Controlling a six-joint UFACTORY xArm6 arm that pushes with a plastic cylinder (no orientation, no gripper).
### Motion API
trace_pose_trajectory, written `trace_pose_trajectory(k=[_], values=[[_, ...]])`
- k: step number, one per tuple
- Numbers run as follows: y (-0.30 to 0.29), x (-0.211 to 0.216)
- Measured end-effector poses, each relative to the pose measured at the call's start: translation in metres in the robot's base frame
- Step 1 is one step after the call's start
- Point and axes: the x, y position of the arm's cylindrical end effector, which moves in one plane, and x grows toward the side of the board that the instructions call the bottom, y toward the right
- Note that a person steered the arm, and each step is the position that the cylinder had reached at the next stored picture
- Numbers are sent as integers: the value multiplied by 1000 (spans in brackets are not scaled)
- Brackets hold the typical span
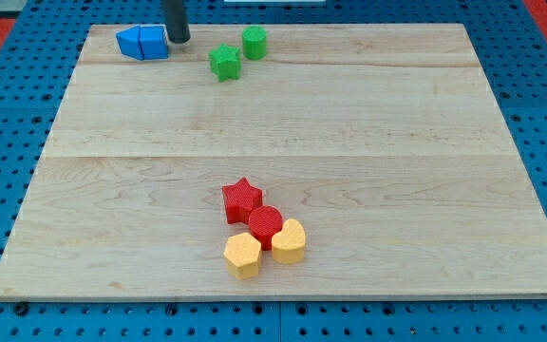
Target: Push the green circle to the right of the blue cube
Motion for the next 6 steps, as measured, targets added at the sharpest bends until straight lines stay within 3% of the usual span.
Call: trace_pose_trajectory(k=[1,2,4,5,6], values=[[47,-9],[162,-6],[147,52],[63,45],[65,35]])
